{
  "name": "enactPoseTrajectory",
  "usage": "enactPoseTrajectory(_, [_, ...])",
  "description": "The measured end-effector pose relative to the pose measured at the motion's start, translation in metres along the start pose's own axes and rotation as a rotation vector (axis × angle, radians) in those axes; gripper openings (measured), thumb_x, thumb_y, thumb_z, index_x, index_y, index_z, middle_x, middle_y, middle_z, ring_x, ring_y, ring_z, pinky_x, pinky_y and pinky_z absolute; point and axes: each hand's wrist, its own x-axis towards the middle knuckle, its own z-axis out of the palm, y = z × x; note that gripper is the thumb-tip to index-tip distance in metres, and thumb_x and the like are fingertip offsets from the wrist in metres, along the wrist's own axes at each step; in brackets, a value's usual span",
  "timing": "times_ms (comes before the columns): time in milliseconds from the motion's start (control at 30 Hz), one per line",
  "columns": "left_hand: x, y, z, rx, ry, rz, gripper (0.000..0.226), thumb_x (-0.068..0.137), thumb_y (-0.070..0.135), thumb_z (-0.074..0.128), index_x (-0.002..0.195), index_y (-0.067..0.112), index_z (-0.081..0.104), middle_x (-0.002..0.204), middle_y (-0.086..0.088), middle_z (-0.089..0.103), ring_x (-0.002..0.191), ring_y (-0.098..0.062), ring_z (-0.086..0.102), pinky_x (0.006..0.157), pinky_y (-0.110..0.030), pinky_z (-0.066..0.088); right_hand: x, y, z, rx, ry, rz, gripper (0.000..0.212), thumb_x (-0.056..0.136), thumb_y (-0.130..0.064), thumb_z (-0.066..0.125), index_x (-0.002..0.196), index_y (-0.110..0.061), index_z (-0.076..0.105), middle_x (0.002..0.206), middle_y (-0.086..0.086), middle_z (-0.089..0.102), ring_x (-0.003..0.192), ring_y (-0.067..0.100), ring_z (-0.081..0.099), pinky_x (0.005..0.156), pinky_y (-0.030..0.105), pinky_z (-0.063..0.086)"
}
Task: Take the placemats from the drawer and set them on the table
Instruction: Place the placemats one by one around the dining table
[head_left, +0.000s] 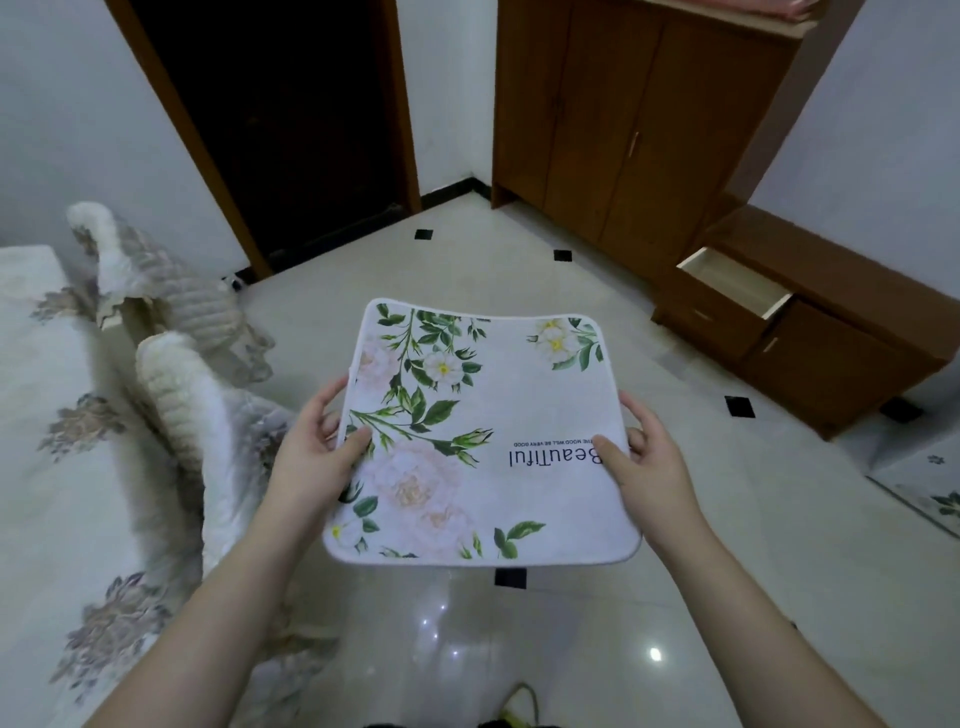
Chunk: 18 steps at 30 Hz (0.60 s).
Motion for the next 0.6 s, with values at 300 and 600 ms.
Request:
enactPoseTrajectory(300, [0.033,0.005,-0.034,-0.032,0.195,-0.047,0.057,0.096,0.002,0.060,0.143,0.030,0.046,0.105,0.009,0.076,0.098,-0.019,0.074,0.080,-0.044,0.061,0.082,-0.025,0.064,-0.031,-0.213,-0.028,0.055,0.091,-0.007,0.063,0.138,-0.033,0.048,0.089,0.002,0.074,0.080,0.021,0.074,0.075,0.048,0.059])
enactPoseTrajectory(600, [0.087,-0.002,-0.112,-0.043,0.373,-0.023,0.055,0.095,0.009,0.064,0.138,0.041,0.049,0.111,0.003,0.075,0.099,-0.021,0.073,0.082,-0.050,0.059,0.149,-0.057,0.175,-0.064,-0.360,-0.105,0.053,0.091,-0.006,0.063,0.131,-0.038,0.051,0.092,0.008,0.074,0.085,0.025,0.073,0.081,0.052,0.057])
